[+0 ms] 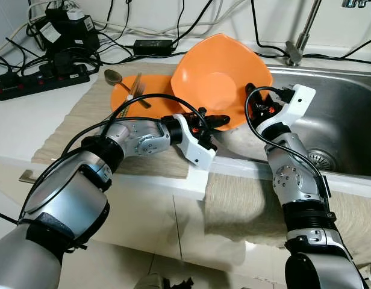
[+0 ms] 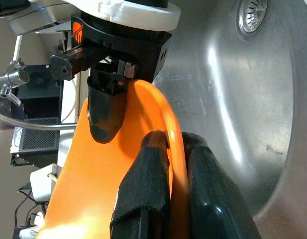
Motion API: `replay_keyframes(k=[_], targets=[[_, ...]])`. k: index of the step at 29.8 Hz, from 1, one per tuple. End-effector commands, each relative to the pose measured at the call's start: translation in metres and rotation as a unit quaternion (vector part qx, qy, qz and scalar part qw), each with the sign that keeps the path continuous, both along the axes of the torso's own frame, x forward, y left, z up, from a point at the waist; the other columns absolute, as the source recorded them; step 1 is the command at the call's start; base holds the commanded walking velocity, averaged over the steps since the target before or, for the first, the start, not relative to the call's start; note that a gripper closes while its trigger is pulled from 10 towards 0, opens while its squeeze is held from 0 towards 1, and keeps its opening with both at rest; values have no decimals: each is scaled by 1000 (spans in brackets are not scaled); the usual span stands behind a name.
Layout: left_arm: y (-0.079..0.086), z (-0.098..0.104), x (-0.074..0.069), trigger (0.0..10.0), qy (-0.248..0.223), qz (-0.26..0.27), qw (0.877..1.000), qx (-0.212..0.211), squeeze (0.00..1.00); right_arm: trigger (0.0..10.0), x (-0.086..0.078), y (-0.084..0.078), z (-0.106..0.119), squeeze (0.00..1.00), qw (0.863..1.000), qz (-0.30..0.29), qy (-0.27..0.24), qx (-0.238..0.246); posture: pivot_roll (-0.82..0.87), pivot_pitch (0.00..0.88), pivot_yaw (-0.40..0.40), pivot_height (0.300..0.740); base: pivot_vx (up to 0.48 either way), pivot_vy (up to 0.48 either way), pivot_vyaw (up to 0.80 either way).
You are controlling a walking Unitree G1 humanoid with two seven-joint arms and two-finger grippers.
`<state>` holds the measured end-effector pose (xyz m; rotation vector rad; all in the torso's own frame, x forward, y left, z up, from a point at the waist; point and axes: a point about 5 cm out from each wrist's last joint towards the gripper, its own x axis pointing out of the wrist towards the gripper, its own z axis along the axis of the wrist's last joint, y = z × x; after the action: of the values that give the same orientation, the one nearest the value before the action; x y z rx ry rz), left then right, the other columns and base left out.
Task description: Kitchen organization
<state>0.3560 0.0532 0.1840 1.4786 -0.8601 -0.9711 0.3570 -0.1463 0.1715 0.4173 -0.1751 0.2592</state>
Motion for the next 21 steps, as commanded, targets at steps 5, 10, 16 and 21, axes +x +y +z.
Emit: replay_keyframes(k=[5,10,16,21], targets=[[-11,43,4,10000,-32,-5,992,-121,1000,0,-4,0,-33,0,997,-10,76,-21,-8,0,59,740,0,0,0],[-9,45,7,10000,-19,11,990,-138,1000,0,-3,1,-34,0,997,-9,75,-23,-5,0,56,740,0,0,0],[-6,50,11,10000,17,35,984,-172,1000,0,-3,1,-33,0,997,-13,72,-26,-4,0,56,740,0,0,0],[-2,54,15,10000,36,52,981,-181,0,0,-2,-1,-33,0,997,-20,71,-29,-3,0,56,740,0,0,0]])
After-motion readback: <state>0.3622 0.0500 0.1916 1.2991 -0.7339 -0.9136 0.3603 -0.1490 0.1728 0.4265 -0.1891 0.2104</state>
